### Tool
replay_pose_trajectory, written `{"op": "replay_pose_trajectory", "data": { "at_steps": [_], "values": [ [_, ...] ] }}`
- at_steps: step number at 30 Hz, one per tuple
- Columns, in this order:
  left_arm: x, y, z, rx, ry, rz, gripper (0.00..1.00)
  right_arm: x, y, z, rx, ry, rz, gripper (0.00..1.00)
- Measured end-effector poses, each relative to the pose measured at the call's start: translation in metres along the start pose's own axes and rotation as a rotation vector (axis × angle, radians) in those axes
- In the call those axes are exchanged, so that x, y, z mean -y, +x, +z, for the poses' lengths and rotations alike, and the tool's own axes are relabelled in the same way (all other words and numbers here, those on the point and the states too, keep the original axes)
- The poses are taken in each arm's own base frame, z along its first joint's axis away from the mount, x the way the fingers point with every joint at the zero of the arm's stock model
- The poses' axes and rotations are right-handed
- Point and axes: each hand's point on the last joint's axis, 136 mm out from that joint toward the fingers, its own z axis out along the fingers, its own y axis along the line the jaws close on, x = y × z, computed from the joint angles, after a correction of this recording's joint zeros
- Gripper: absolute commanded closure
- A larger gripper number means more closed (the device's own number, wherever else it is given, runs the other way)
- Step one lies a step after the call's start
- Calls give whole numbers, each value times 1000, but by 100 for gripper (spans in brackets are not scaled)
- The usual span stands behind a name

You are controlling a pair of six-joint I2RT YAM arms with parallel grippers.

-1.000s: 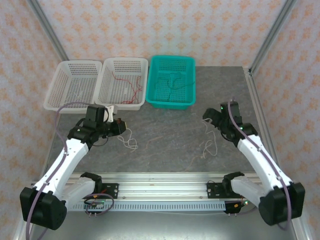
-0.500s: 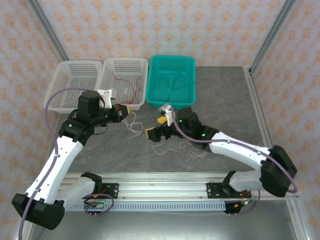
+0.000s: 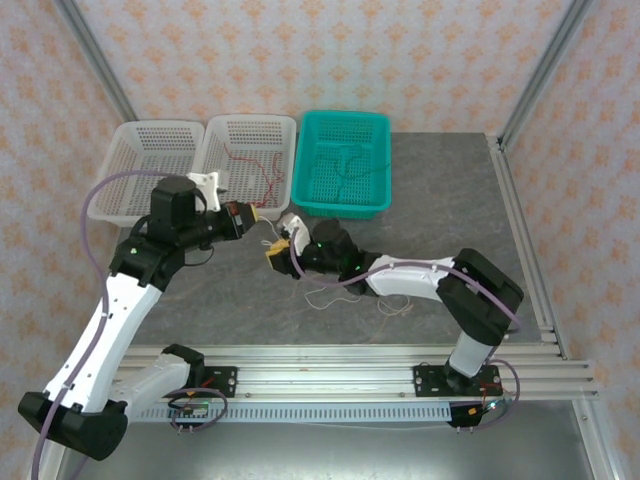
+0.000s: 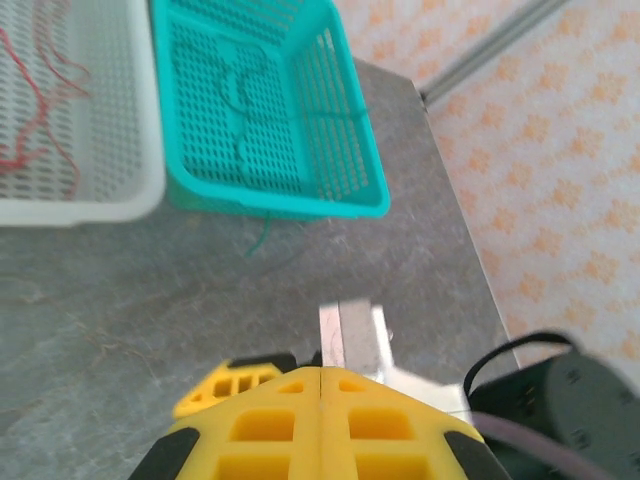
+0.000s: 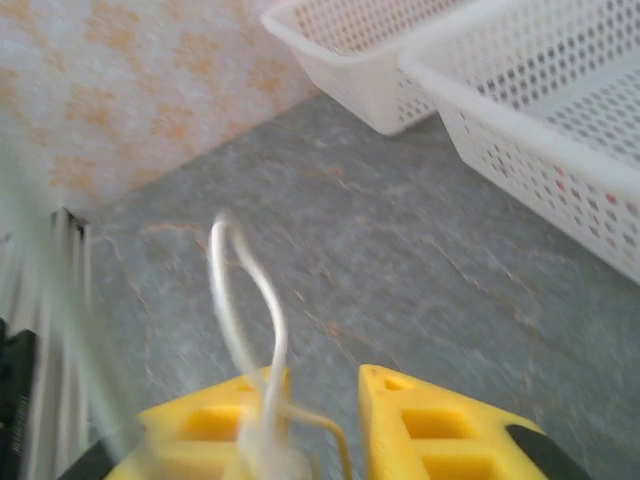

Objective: Untangle the cables

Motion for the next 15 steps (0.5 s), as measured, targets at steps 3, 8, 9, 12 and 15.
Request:
{"op": "replay_pose_trajectory", "data": {
  "at_steps": [3, 8, 9, 12, 15],
  "values": [
    [-9, -34, -21, 116, -61, -19, 100, 10, 33, -6, -43, 44, 22, 79],
    [-21, -88, -47, 274, -141, -49, 100, 22, 70, -16, -94, 101, 58, 77],
    [-21, -96, -48, 288, -147, -49, 100, 23, 73, -18, -98, 108, 64, 76],
    [-27, -118, -46, 319, -179, -41, 100, 24, 69, -23, -87, 120, 74, 59],
    [-44, -140, -41, 343, -245, -30, 100, 18, 43, -35, -31, 121, 68, 33]
  ]
}}
